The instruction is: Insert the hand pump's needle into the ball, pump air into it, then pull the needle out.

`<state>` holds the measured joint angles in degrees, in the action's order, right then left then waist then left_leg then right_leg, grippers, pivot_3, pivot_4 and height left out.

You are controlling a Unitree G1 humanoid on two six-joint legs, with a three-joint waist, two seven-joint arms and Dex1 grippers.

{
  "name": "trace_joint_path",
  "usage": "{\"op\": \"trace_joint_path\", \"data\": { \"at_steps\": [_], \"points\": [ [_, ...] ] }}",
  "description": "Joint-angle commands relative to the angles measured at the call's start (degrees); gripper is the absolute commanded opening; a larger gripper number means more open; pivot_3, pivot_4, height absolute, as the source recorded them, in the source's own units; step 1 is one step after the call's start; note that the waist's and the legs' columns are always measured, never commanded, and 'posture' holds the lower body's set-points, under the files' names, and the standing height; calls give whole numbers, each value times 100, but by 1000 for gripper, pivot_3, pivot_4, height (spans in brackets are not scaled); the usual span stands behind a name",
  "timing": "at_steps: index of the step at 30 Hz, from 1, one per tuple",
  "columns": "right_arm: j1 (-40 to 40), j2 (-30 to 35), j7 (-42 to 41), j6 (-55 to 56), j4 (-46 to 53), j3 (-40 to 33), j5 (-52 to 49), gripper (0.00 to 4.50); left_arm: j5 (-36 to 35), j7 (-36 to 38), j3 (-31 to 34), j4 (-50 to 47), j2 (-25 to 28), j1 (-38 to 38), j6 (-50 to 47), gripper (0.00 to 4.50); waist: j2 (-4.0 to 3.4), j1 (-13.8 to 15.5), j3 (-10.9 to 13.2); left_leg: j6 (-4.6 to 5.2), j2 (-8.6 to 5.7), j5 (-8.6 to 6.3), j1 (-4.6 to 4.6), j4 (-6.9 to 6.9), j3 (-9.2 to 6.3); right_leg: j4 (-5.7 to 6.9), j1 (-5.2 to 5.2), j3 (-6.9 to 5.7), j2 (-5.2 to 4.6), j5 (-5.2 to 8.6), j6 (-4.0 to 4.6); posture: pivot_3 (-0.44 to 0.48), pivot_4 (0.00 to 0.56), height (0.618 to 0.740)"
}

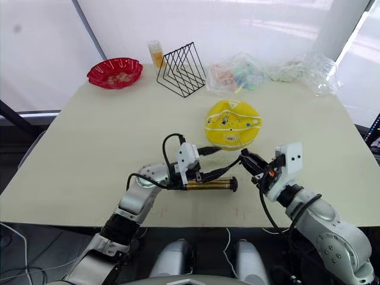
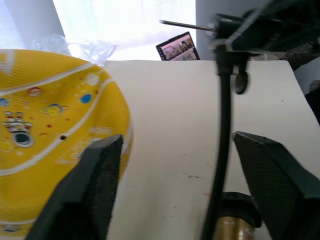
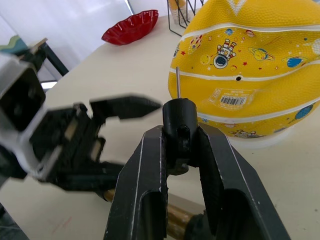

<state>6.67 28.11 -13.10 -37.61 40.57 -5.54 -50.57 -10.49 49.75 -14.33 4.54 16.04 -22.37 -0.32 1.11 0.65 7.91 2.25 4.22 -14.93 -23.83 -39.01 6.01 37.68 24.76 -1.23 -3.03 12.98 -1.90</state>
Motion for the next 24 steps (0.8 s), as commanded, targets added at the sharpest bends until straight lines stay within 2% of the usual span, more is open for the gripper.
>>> {"op": "trace_joint_path", "data": {
  "at_steps": [1, 6, 13, 18, 24],
  "points": [
    [202, 232, -581, 420, 258, -280, 228, 331, -189, -126, 336, -72, -4, -287, -77, 4473, 0, 7, 0, 0, 0, 0, 0, -2, 0, 0, -1, -1, 0, 0, 0, 0, 150, 737],
    [764, 572, -1450, 947, 171, -897, 410, 331, -358, -529, 819, 248, -95, -892, -547, 4473, 6, 27, 3, 0, -1, 0, -2, -5, -10, -9, -12, -13, -1, 0, -1, 0, 150, 737],
    [983, 802, -2223, 1661, -186, -1343, 997, 331, -332, -961, 1168, 953, -80, -1737, -1116, 4473, 10, 11, 6, 0, -2, 0, 2, -6, -15, -12, -20, -19, 1, 0, -3, 0, 150, 737],
    [1082, 851, -2701, 2426, -572, -1424, 1677, 331, -183, -976, 1102, 1559, -42, -2248, -1396, 4473, 14, 20, 8, 0, -3, 0, -1, -6, -16, -16, -20, -24, 1, 0, -3, 0, 150, 737],
    [1067, 705, -3014, 3248, -986, -1486, 2161, 331, 43, -816, 978, 2807, -164, -3016, -1409, 4473, 19, 18, 12, -1, -5, 1, -4, -8, -1, -17, -22, -33, 1, 10, -18, 0, 150, 737]
  ]
}}
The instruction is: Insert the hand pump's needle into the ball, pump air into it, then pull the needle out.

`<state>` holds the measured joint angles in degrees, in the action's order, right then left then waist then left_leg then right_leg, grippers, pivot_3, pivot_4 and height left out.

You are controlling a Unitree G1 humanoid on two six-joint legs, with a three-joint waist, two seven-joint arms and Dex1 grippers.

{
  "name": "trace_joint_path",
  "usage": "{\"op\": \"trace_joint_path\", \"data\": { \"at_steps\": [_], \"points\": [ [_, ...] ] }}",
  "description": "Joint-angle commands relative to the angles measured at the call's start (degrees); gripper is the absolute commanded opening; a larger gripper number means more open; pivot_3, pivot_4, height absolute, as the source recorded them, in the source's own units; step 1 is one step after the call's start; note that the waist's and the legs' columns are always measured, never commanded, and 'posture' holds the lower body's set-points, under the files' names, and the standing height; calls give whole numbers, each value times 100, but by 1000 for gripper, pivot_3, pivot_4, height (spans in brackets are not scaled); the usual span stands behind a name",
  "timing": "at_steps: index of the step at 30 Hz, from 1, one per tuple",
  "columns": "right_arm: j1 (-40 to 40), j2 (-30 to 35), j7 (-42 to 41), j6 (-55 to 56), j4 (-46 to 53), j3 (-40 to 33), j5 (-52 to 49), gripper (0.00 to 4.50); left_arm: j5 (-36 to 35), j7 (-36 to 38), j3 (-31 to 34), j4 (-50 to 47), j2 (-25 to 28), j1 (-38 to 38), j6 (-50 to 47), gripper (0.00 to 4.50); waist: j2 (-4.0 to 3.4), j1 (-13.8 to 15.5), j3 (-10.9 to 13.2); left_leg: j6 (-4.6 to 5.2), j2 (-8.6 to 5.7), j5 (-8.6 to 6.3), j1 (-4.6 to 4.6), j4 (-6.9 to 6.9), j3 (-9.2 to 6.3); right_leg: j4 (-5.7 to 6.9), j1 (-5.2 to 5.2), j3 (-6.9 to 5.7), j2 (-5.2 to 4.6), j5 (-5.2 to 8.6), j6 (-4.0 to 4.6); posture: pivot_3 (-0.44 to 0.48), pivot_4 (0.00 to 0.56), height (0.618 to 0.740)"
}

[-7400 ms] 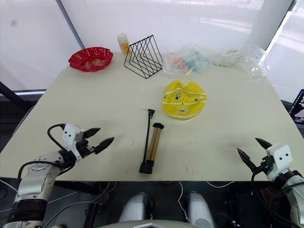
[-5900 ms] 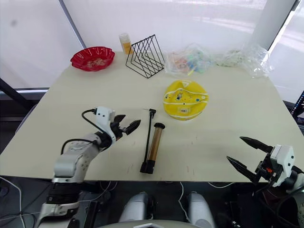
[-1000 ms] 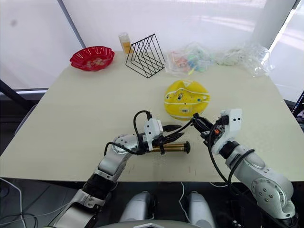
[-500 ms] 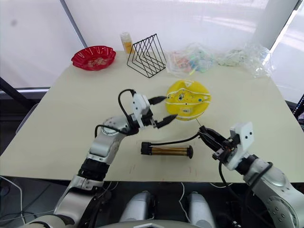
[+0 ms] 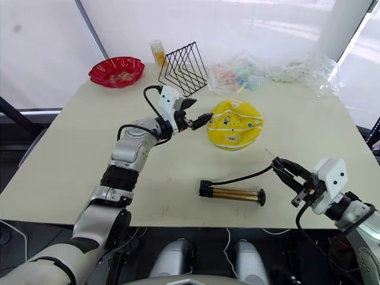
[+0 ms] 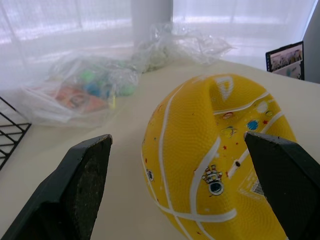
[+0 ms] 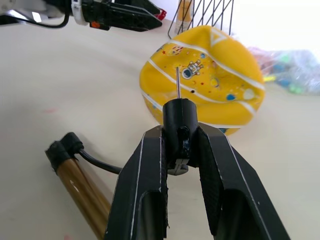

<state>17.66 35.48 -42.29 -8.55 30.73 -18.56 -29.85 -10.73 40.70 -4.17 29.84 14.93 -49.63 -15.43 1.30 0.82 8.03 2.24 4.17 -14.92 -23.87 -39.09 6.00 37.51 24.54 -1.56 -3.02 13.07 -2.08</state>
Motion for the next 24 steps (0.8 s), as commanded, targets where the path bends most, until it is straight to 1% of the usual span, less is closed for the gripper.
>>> {"op": "trace_joint_path", "data": {
  "at_steps": [1, 6, 11, 17, 24],
  "points": [
    [-40, -41, -123, 408, -37, -192, 108, 331, 106, 119, -46, 468, -74, -401, 133, 4473, 1, 0, 1, 0, 0, 0, 0, 0, 0, 0, 0, 0, 0, 0, 0, 0, 150, 737],
    [-33, -36, -252, 624, -165, -250, 131, 331, 317, 316, -105, 1415, -157, -931, 404, 4473, 6, -9, 5, 0, 0, 0, -1, 0, 3, -1, 0, 1, 0, -5, 10, 0, 150, 737],
    [-68, -43, -288, 724, -251, -247, 141, 331, 430, 265, -23, 2092, -321, -1342, 688, 4473, 13, 1, 12, 0, 0, 0, -2, 0, 4, -2, 0, 0, 0, -9, 16, 0, 150, 737],
    [-151, -26, -314, 788, -350, -235, 128, 331, 483, 318, 0, 2402, -460, -1517, 813, 4473, 16, -2, 13, 0, -1, 0, -5, 0, 4, -6, 0, 0, 0, -9, 16, 0, 150, 737],
    [-311, -56, -307, 768, -401, -145, 145, 331, 571, 135, 30, 2670, -620, -1640, 866, 4473, 17, -3, 15, 0, -1, 0, -5, -4, 3, -3, 0, 0, 0, -10, 15, 0, 150, 737]
  ]
}}
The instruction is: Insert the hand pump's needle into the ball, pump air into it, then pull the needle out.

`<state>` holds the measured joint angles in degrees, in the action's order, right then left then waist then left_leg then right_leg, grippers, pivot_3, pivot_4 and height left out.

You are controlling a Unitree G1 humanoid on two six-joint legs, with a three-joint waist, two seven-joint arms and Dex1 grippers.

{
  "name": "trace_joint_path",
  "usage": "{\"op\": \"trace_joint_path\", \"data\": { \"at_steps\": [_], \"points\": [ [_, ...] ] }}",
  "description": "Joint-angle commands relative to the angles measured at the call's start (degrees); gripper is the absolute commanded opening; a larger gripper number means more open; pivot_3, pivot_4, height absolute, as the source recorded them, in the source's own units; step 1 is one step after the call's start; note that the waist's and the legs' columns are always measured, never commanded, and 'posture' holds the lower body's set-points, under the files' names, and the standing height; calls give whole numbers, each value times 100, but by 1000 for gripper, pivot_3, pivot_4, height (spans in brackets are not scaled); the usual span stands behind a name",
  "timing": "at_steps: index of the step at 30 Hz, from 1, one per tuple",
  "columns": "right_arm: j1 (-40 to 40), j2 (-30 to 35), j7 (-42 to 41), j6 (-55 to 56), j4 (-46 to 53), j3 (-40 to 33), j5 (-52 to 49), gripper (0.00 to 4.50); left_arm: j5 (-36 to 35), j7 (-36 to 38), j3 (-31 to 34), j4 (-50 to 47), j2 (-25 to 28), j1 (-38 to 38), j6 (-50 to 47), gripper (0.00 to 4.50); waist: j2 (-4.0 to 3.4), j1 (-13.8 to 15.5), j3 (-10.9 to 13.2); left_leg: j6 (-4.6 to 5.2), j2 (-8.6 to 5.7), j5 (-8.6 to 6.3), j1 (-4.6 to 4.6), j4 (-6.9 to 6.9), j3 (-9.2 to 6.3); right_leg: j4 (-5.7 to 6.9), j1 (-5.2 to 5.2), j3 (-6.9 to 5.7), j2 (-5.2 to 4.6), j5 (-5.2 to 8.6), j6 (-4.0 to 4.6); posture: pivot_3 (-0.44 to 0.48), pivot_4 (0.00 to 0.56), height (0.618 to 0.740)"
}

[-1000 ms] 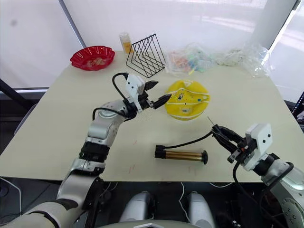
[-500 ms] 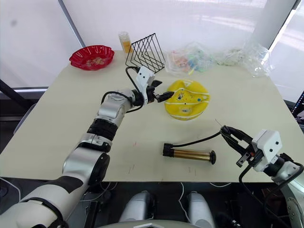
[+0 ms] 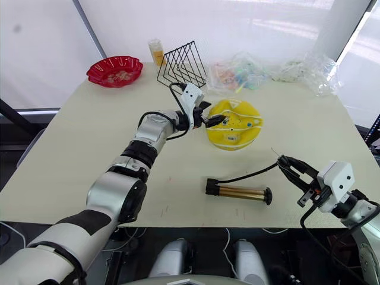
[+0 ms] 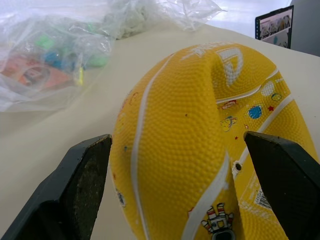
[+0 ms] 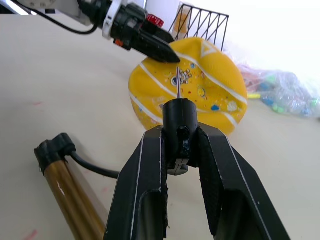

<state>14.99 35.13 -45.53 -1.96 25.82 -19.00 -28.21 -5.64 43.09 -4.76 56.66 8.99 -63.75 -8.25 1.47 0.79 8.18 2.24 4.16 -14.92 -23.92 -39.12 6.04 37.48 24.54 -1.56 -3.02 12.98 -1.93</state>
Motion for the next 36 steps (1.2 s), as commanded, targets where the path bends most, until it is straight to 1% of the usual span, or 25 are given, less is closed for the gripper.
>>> {"op": "trace_joint_path", "data": {
  "at_steps": [1, 6, 7, 9, 10, 11, 12, 13, 15, 17, 18, 19, 20, 23, 28, 31, 33, 36],
  "points": [
    [-67, -24, 30, 90, 100, -81, -13, 331, 71, -123, 88, 17, -34, -228, 168, 4473, 0, 0, 0, 0, 0, 0, 0, 0, 0, 0, 0, 0, 0, 0, 0, 0, 150, 737],
    [-157, 8, 171, -176, 173, -48, -57, 331, 110, -183, 96, 19, -65, -174, 205, 4473, 0, 0, 0, 0, 0, 0, 0, 0, 1, -1, 0, 1, 0, 0, 0, 0, 150, 737],
    [-214, 19, 250, -305, 214, -21, -87, 331, 94, -211, 119, -25, -81, -149, 192, 4240, 0, 0, 0, 0, 0, 0, 0, 0, 1, 0, 0, 0, 0, 0, 0, 0, 150, 737],
    [-348, 40, 369, -489, 297, 51, -90, 331, 62, -255, 162, -109, -110, -97, 157, 3713, 0, 0, 0, 0, 0, 0, 0, 0, 0, 1, 0, 0, 0, 0, 0, 0, 150, 737],
    [-429, 54, 417, -588, 345, 99, -96, 331, 51, -267, 169, -150, -120, -66, 145, 3341, -1, -2, 0, 0, 0, 0, 0, -1, 0, 2, 0, 0, 0, 0, 0, 0, 150, 737],
    [-499, 64, 451, -670, 384, 132, -98, 331, 49, -286, 177, -176, -128, -43, 128, 2852, -1, -4, 0, 0, 0, 0, 0, -3, 0, 4, 0, 2, -1, 0, 0, 0, 150, 737],
    [-560, 70, 480, -741, 413, 156, -104, 331, 55, -301, 184, -193, -135, -27, 118, 2556, -1, -1, 0, 0, 0, 0, 1, -3, 0, 5, 0, 2, -1, 0, 1, 0, 150, 737],
    [-617, 78, 504, -802, 428, 178, -110, 331, 55, -298, 191, -205, -141, -13, 107, 2068, -1, -1, 0, 0, 0, 0, 1, -4, 0, 6, 1, 1, 0, 0, 1, 0, 150, 737],
    [-695, 86, 533, -903, 448, 197, -114, 331, 60, -301, 202, -222, -152, -1, 93, 1621, -1, -1, 0, 0, 0, 0, 0, -4, 0, 6, 1, 1, 0, 0, 1, 0, 150, 737],
    [-776, 96, 560, -1025, 470, 223, -125, 331, 70, -325, 215, -231, -162, 0, 88, 806, -1, 1, 0, 0, 0, 0, 0, -4, 1, 5, 1, 1, 0, 0, 1, 0, 150, 737],
    [-815, 104, 572, -1096, 484, 242, -134, 331, 75, -342, 222, -232, -168, -1, 88, 609, -1, 1, 0, 0, 0, 0, -1, -4, 1, 4, 1, 1, -1, 0, 0, 0, 150, 737],
    [-899, 115, 622, -1241, 521, 285, -170, 331, 89, -385, 226, -228, -176, -3, 100, 131, 0, 0, 0, 0, 0, 0, -1, -4, 2, 4, 0, 1, -1, -1, 0, 0, 150, 737],
    [-958, 119, 656, -1347, 549, 312, -194, 331, 99, -414, 228, -227, -181, -3, 107, 52, 0, -1, 0, 0, 0, 0, -1, -4, 2, 5, 1, 2, -1, -1, 0, 0, 150, 737],
    [-1194, 164, 827, -1834, 670, 413, -334, 331, 116, -459, 229, -232, -204, 18, 117, 52, -1, -6, 0, 0, 0, 0, 1, -5, 2, 9, 1, 2, -1, -1, 0, 0, 150, 737],
    [-1708, 376, 1272, -2965, 914, 581, -554, 331, 112, -541, 239, -321, -250, 82, 116, 52, -1, -3, 0, 0, 0, 0, 1, -8, -1, 15, 1, 2, -2, -1, 1, 0, 150, 737],
    [-2252, 636, 1589, -4131, 972, 778, -839, 331, 127, -569, 217, -444, -277, 157, 117, 52, -1, -4, 0, 0, 0, 0, 1, -8, -3, 15, 1, 2, -3, -1, 1, 0, 150, 737],
    [-2546, 794, 1626, -4500, 961, 914, -855, 331, 144, -605, 205, -520, -297, 199, 111, 52, -1, -2, 0, 0, 0, 0, 1, -8, -5, 15, 2, 3, -4, -2, 2, 0, 150, 737],
    [-3187, 857, 1702, -5023, 795, 1100, -977, 331, 182, -655, 172, -634, -329, 273, 96, 52, -1, -2, 0, 0, 0, 0, -1, -8, -6, 14, 2, 2, -4, -1, 2, 0, 150, 737]
  ]
}}
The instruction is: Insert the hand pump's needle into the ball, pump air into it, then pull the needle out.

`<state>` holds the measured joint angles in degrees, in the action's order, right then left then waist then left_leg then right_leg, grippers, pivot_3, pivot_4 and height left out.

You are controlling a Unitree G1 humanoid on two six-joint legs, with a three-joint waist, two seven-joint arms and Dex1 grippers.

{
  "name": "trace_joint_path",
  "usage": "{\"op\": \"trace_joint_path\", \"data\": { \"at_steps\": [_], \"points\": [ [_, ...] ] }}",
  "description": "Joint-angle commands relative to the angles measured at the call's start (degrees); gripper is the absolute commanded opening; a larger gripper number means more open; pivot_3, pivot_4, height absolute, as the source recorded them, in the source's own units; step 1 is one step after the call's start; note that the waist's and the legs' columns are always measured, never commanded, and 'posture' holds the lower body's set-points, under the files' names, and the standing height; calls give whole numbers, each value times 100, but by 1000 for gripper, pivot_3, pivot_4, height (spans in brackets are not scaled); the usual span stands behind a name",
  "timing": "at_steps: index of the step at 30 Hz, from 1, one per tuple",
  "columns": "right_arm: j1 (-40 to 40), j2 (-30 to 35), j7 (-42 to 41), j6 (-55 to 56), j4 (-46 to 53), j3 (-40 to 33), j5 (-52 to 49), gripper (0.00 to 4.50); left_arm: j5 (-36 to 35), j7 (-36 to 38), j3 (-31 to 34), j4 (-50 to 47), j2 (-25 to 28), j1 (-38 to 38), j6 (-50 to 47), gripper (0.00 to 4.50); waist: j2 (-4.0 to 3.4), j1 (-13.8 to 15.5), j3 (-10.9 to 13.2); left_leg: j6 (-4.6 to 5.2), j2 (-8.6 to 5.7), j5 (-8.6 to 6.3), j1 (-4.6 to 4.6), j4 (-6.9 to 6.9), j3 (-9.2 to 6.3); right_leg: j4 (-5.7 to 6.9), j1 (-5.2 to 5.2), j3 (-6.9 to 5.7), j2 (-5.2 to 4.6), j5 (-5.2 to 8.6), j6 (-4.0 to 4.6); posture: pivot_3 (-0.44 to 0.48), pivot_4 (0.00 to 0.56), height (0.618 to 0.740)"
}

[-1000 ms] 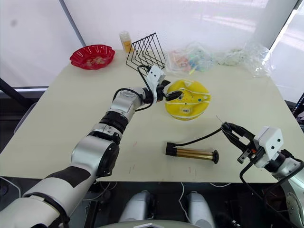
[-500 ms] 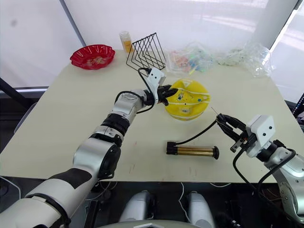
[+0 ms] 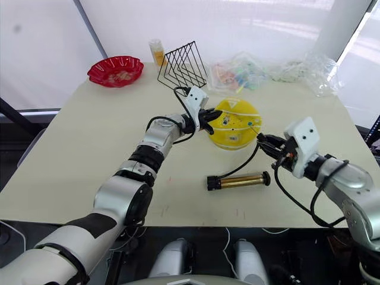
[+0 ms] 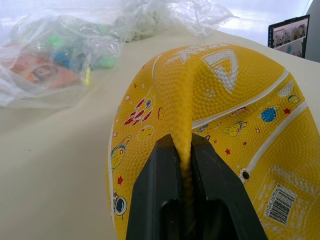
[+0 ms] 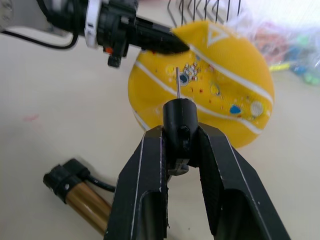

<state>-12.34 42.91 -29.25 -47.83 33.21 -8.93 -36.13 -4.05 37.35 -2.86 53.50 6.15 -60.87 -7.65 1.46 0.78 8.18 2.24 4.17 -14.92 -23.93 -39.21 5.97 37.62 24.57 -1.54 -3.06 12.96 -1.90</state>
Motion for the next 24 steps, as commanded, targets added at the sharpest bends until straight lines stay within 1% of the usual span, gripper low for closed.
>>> {"op": "trace_joint_path", "data": {
  "at_steps": [1, 5, 10, 13, 18, 24],
  "points": [
    [-650, 78, 82, -603, -8, 144, -224, 331, 39, -99, -25, -356, -53, 7, 26, 52, 0, -2, 0, 0, 0, 0, 0, 0, -1, 0, 0, 1, 0, 0, 0, 0, 150, 737],
    [-1520, 450, 140, -1731, -416, 722, -86, 331, 94, -161, -52, -519, -92, 100, -33, 52, 0, 2, 0, 0, 0, 0, -3, -1, 1, -1, 1, -2, -1, 0, 0, 0, 150, 737],
    [-2568, 224, 172, -2626, -1163, 1102, -105, 331, 155, -339, -71, -664, -153, 191, -37, 52, 0, -6, 0, 0, 0, 0, -6, 0, 0, -3, 5, 0, -3, 0, 0, 0, 150, 737],
    [-3062, 52, 185, -2998, -1579, 1342, -13, 331, 164, -391, -64, -729, -208, 219, -43, 52, -1, -3, 0, 0, 0, 0, -6, -1, 3, 1, 6, -2, -3, -1, 0, 0, 150, 737],
    [-3630, -223, 216, -3363, -2137, 1648, 189, 331, 154, -471, -45, -847, -263, 284, -63, 52, -2, 3, -1, 0, 0, 0, -15, -1, 6, -2, 8, -7, -6, -1, -1, 0, 150, 737],
    [-3963, -394, 167, -3434, -2656, 1967, 493, 331, 273, -591, -144, -999, -286, 406, 2, 52, -3, -5, -1, 0, 0, 0, -29, -2, 6, 0, 23, -11, -7, -2, -1, 0, 150, 737]
  ]
}}
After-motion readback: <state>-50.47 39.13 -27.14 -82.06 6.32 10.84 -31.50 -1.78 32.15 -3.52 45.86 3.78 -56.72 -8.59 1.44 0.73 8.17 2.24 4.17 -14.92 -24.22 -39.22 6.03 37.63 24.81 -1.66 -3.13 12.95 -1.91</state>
